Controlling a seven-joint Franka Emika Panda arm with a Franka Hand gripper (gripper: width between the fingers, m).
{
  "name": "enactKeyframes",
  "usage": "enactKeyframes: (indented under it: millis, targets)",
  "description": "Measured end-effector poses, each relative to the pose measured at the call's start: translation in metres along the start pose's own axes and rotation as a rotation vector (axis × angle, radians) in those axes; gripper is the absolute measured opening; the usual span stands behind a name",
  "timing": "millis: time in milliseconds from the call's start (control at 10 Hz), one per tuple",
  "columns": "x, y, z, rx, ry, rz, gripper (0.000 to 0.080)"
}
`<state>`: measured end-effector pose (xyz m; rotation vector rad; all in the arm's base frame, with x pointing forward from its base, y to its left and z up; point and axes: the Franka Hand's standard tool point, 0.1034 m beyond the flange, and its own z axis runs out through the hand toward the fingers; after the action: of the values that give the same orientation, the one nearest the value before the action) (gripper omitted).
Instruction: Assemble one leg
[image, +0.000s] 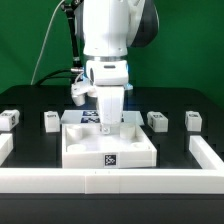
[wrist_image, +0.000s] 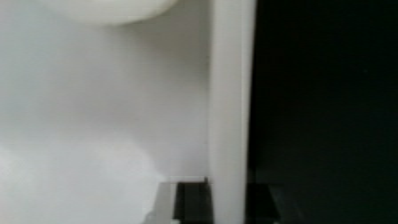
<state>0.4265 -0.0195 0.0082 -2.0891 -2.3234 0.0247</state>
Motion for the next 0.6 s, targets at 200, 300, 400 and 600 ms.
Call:
enactKeyframes:
  millis: [200, 300, 400, 600]
  targets:
    - [0.0, 0.0, 0.0, 0.0, 0.0, 0.0, 0.0057]
    - [0.0, 0.0, 0.0, 0.0, 0.0, 0.0, 0.0057]
    - [0.0, 0.0, 0.0, 0.0, 0.0, 0.001, 0.0057]
    - [0.02, 0.008, 0.0, -0.004, 0.005, 0.066, 0.0058]
